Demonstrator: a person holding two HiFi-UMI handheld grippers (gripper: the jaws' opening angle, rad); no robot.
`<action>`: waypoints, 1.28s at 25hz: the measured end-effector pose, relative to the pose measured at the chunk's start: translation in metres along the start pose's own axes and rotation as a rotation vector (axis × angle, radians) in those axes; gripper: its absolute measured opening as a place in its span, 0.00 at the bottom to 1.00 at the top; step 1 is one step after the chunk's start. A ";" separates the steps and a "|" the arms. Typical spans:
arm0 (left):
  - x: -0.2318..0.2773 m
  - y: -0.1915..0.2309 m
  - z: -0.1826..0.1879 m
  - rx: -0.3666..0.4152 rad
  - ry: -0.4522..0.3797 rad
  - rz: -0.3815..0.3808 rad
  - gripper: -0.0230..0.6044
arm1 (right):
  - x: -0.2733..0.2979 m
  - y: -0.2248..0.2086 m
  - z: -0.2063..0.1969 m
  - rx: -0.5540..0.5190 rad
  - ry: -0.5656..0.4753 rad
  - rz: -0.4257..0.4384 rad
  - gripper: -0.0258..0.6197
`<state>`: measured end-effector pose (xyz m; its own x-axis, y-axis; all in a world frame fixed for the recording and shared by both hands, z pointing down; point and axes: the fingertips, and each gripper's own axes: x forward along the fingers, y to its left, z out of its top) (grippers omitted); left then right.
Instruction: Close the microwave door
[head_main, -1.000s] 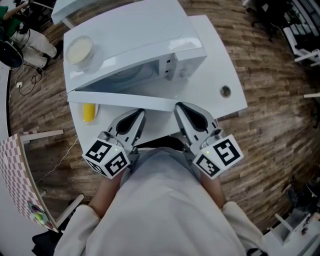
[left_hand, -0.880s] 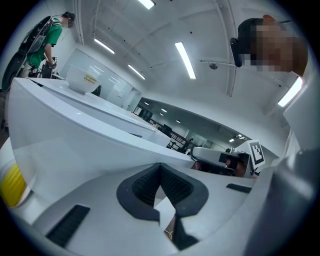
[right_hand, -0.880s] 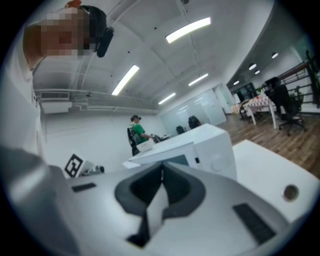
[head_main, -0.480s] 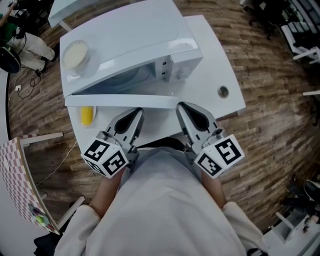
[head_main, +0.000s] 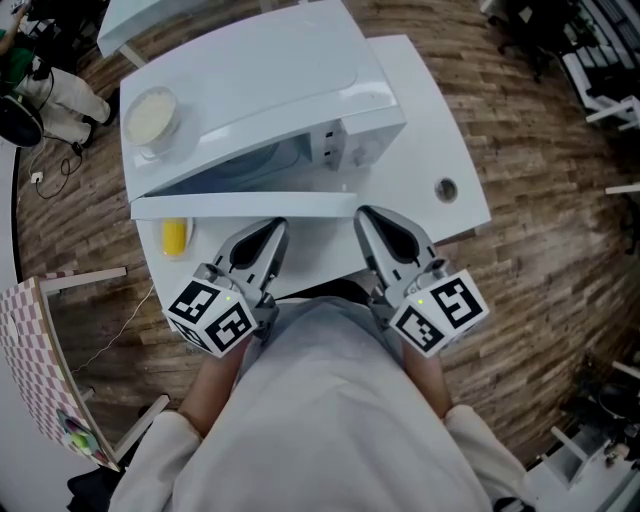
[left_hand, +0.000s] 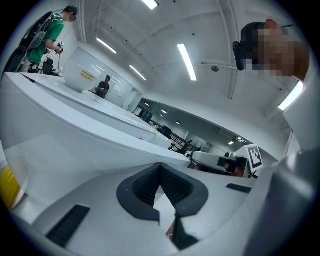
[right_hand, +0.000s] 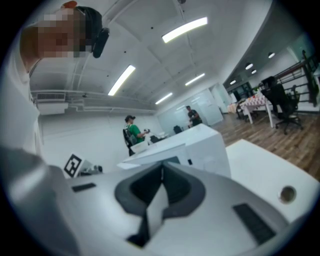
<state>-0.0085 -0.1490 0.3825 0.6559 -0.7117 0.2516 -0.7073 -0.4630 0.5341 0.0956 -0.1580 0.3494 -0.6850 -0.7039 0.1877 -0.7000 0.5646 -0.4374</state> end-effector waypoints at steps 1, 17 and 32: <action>0.000 0.000 0.001 0.000 0.000 -0.001 0.06 | 0.000 0.000 0.000 0.001 0.001 0.000 0.08; 0.006 0.004 0.007 -0.015 0.001 -0.016 0.06 | 0.006 -0.004 0.000 0.006 0.013 -0.014 0.08; 0.015 0.012 0.012 -0.032 0.001 -0.013 0.06 | 0.018 -0.011 -0.003 0.019 0.029 -0.012 0.08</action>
<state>-0.0104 -0.1712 0.3830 0.6651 -0.7053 0.2453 -0.6901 -0.4551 0.5627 0.0905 -0.1757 0.3601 -0.6822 -0.6977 0.2188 -0.7047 0.5476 -0.4512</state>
